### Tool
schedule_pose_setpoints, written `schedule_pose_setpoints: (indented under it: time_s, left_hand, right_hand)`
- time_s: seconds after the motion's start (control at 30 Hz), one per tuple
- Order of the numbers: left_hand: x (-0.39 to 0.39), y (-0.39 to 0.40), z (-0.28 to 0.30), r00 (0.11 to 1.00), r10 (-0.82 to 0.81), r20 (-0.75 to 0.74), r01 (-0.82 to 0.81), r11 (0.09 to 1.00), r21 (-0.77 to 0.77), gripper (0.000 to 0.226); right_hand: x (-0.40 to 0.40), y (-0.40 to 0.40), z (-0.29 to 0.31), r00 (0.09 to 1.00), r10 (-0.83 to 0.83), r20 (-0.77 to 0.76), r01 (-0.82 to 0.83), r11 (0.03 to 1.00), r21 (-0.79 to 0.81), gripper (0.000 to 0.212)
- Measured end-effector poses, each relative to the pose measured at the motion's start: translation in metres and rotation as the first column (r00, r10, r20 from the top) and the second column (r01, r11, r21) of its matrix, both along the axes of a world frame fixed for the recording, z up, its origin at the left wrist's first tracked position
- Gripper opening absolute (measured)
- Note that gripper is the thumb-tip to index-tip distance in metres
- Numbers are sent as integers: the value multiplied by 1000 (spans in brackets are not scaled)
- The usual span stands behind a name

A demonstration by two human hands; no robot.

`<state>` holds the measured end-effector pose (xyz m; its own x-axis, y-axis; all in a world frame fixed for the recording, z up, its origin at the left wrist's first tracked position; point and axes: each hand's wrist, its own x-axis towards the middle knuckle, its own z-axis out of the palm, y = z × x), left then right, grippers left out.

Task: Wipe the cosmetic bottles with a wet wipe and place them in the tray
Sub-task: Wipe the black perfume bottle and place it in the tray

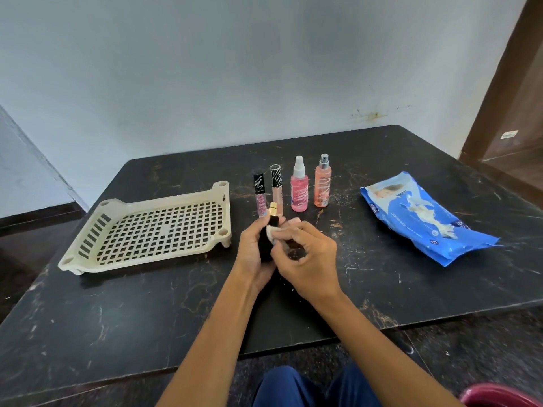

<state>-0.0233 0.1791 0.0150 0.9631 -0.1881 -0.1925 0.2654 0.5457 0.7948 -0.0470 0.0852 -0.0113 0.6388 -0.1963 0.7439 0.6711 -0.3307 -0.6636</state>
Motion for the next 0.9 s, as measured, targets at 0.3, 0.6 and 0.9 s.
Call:
schedule_pose_setpoints:
  time_s: [0.3, 0.6, 0.9]
  left_hand:
    - [0, -1, -2, 998, -56, -36, 56, 998, -20, 35]
    - [7, 5, -4, 995, -42, -94, 28, 989, -146, 49]
    - [1, 4, -4, 991, -124, -55, 121, 991, -65, 36]
  right_hand:
    - [5, -6, -1, 976, -218, -28, 217, 975, -43, 20]
    - [-4, 0, 0, 995, 103, -5, -103, 992, -73, 15]
    - [5, -6, 0, 984, -139, -108, 141, 990, 15, 20]
